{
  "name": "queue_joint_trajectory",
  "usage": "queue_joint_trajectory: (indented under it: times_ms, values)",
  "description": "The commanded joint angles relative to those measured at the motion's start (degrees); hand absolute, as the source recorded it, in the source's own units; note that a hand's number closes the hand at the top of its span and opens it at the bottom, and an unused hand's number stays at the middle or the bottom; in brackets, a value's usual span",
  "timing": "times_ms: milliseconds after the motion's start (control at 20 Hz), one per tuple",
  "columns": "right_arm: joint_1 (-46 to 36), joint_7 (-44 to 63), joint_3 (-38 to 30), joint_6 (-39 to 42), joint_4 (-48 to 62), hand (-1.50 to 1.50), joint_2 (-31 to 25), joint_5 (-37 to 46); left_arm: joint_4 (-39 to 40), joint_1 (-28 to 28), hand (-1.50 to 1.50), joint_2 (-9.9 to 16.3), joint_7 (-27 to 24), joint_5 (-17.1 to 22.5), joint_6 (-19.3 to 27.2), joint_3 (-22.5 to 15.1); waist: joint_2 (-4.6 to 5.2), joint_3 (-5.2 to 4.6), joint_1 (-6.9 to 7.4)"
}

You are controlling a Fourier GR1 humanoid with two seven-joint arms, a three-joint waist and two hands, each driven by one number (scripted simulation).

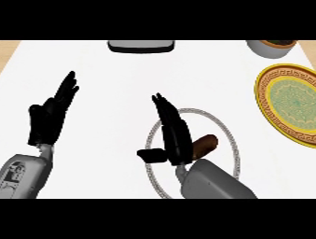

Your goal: Pick the tomato from the placemat and place it in the plate

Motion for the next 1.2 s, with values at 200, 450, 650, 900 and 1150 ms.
queue_joint_trajectory:
  times_ms: [200,450,650,900,1150]
  values:
    - [-6.2,25.5,0.7,11.8,-12.3,-1.5,-8.1,14.2,-3.7,1.8,0.0,1.1,3.1,0.4,-0.4,1.4,-0.71,-0.01,-1.2]
    - [-8.8,38.0,1.4,30.7,-19.1,-1.5,-11.9,8.6,0.2,1.1,0.0,0.2,-0.2,-0.4,0.1,2.0,-0.44,-0.06,-1.93]
    - [-12.1,48.8,-1.6,40.7,-26.0,-1.5,-12.2,5.6,-2.1,1.8,0.0,0.8,1.7,-0.4,-1.3,1.4,-0.27,0.06,-0.8]
    - [-8.3,51.4,-3.4,45.8,-28.1,-1.5,-12.5,3.2,-0.3,1.6,0.0,-2.2,-0.5,-2.0,0.4,1.2,0.13,0.1,-0.33]
    - [-10.5,45.2,-9.0,48.2,-18.0,-1.5,-9.4,2.5,-0.4,2.2,0.0,-3.1,-1.5,-3.7,-0.5,0.3,0.35,0.11,0.42]
